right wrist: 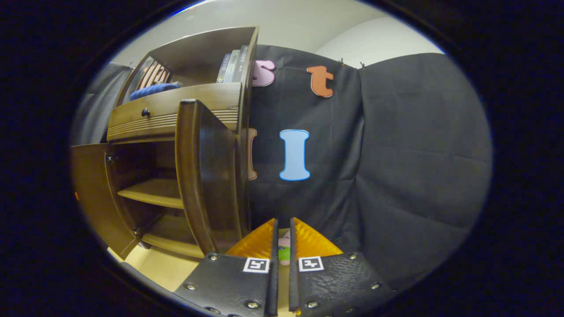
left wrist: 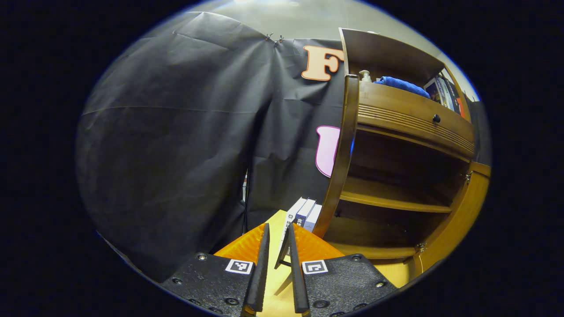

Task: Open the right door of the double-door shoe cabinet with the right hand, and open the left door with the left hand.

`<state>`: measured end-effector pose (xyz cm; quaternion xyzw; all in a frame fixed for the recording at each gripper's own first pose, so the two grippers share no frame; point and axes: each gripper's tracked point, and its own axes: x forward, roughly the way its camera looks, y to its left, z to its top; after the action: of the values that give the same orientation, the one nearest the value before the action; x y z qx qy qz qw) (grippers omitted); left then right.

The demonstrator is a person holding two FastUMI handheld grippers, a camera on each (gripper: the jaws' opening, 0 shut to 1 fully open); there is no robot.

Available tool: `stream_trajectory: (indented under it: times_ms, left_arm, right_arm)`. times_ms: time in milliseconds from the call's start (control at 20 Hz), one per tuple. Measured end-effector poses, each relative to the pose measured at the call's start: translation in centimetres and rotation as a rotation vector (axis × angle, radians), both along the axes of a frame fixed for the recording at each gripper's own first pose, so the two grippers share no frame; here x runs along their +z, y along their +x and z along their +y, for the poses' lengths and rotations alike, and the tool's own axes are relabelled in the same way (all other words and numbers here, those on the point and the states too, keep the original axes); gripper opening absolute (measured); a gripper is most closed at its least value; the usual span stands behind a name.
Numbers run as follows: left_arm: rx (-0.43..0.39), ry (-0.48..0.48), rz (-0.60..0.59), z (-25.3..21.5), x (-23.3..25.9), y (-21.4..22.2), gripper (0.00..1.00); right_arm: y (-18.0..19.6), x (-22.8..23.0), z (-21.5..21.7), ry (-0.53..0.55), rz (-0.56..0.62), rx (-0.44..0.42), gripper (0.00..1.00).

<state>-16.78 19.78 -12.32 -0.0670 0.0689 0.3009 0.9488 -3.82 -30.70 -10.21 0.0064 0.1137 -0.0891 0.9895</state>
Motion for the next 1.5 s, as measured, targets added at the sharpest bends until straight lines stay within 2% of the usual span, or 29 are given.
stream_trajectory:
  times_ms: [350,450,500,550,650,700,750,800,900,950,1000,1050,1150,1250,1300,1450,1500]
  left_arm:
    - [0.049,-0.026,-0.037,0.9,1.0,-0.1,0.19]
    - [0.067,0.000,-0.049,1.2,2.3,-0.2,0.35]
    - [0.080,0.018,-0.060,1.6,3.5,-0.3,0.35]
    - [0.089,0.035,-0.067,2.0,4.7,-0.3,0.19]
    - [0.116,0.067,-0.068,2.8,6.9,-0.3,0.18]
    - [0.128,0.080,-0.072,3.1,8.0,-0.4,0.35]
    - [0.135,0.094,-0.085,3.3,9.5,-0.5,0.35]
    - [0.141,0.111,-0.100,3.4,10.9,-0.6,0.19]
    - [0.148,0.152,-0.123,3.4,13.8,-0.5,0.19]
    - [0.153,0.175,-0.130,3.5,15.2,-0.4,0.27]
    - [0.155,0.197,-0.142,3.4,16.8,-0.3,0.22]
    - [0.153,0.216,-0.160,3.2,18.5,-0.3,0.26]
    - [0.131,0.240,-0.203,2.0,21.3,0.3,0.22]
    - [0.079,0.242,-0.226,0.0,22.8,1.8,0.26]
    - [0.044,0.240,-0.232,-1.0,23.1,2.6,0.22]
    - [-0.060,0.237,-0.252,-4.4,24.2,5.6,0.34]
    - [-0.093,0.232,-0.253,-5.4,24.3,6.7,0.26]
  right_arm:
    - [-0.7,1.0,-1.5,-0.011,-0.017,-0.038,0.10]
    - [-0.9,1.9,-2.2,-0.020,-0.023,-0.058,0.10]
    - [-1.1,2.6,-2.6,-0.027,-0.030,-0.070,0.10]
    - [-1.3,3.3,-3.1,-0.035,-0.038,-0.084,0.10]
    - [-1.3,4.9,-4.0,-0.047,-0.052,-0.111,0.10]
    - [-1.3,5.8,-4.3,-0.051,-0.059,-0.125,0.10]
    - [-1.5,6.6,-4.5,-0.054,-0.066,-0.132,0.10]
    - [-1.4,7.5,-4.5,-0.058,-0.077,-0.138,0.10]
    - [-1.3,9.8,-4.5,-0.074,-0.104,-0.143,0.10]
    - [-1.3,11.0,-4.6,-0.081,-0.123,-0.146,0.10]
    - [-1.2,12.3,-4.4,-0.084,-0.144,-0.145,0.10]
    - [-1.1,13.7,-4.1,-0.081,-0.170,-0.144,0.10]
    - [-0.9,16.2,-3.3,-0.067,-0.216,-0.134,0.10]
    - [-0.6,18.2,-1.8,-0.042,-0.251,-0.111,0.10]
    - [-0.3,19.1,-0.9,-0.031,-0.266,-0.091,0.10]
    - [0.1,21.4,2.0,-0.026,-0.308,-0.021,0.10]
    - [0.3,21.9,3.2,-0.028,-0.315,0.005,0.10]
